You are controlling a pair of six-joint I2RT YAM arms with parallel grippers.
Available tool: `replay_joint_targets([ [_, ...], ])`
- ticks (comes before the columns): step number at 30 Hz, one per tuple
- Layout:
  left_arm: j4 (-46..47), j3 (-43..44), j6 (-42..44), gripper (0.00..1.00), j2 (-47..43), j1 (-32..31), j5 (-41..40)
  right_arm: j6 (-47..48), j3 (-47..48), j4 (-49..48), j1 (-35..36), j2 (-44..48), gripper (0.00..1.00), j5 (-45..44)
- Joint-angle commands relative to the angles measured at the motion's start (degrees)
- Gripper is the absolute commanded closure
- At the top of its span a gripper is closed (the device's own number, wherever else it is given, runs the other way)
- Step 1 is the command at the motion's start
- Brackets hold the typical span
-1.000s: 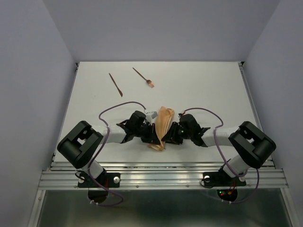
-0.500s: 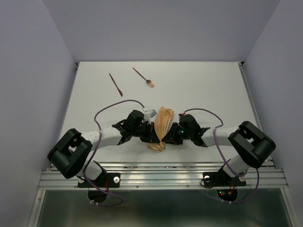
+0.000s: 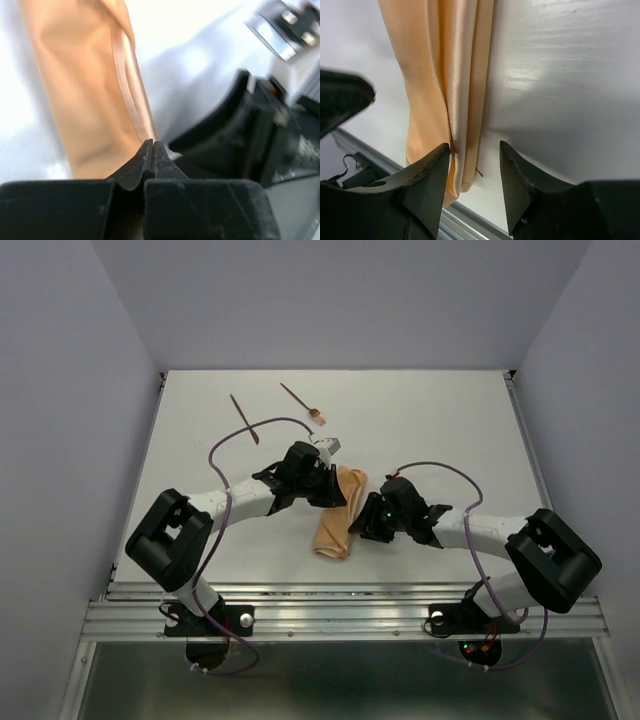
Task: Fold the napkin into a case and place the utensils inside
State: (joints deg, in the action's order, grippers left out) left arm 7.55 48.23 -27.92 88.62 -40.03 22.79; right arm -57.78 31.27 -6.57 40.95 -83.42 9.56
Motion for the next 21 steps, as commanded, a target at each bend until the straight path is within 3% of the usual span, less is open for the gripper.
replay_joint_targets([
  [1, 1.68, 6.87, 0.77, 1.00, 4.97, 0.57, -3.80, 4.78, 5.90, 13.41, -0.78, 5.54, 0.49, -11.74],
  [12, 4.40, 12.94, -0.47, 1.00, 16.14, 0.66, -0.29, 6.01, 8.11, 19.49, -10.09, 9.33, 0.52, -14.31],
  [21, 9.15, 16.19, -1.08, 1.00, 21.59, 0.39, 5.69, 8.73, 16.54, 23.26, -11.51, 1.69, 0.52, -15.10],
])
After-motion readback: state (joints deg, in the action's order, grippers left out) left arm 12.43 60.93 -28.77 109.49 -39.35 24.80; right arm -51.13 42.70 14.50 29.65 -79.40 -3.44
